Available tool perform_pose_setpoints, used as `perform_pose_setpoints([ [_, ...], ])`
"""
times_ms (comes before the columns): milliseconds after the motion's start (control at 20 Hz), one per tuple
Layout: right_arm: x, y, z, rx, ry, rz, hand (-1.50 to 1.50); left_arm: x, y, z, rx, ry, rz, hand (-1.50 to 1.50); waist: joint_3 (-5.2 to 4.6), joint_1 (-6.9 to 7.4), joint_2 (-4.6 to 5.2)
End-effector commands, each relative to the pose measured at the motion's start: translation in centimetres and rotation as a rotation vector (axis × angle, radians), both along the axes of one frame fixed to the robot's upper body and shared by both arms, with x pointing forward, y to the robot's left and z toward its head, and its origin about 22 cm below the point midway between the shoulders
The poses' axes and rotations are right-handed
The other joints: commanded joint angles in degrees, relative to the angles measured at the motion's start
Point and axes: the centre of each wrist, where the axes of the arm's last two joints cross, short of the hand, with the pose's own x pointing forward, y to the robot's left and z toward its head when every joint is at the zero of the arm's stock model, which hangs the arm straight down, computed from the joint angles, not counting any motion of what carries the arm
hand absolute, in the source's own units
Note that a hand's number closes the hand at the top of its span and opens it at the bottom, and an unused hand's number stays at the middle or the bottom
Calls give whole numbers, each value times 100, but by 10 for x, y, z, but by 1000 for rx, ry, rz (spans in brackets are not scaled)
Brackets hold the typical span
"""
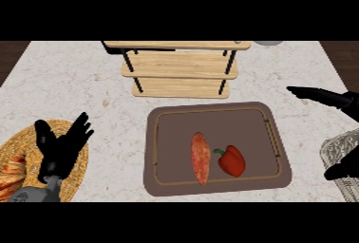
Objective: Pick the bell pepper from the tray and place it in the tiered shelf
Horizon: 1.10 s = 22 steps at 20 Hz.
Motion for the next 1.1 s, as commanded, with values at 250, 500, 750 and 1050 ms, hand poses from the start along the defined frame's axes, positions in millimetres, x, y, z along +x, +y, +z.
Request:
perform_pose_setpoints([
  [250,-36,99,15,-139,4,-142,-150,6,7,7,-7,14,18,0,-5,36,14],
  [500,-20,134,19,-288,-10,-206,-150,2,9,-4,-3,-3,-25,0,-4,105,39],
  [750,-30,153,16,-405,39,-167,-150,2,-5,-13,-19,20,-9,0,-3,58,36],
  [1050,-46,165,-24,-472,51,-162,-150,-8,3,-12,-1,13,-15,0,1,61,35],
])
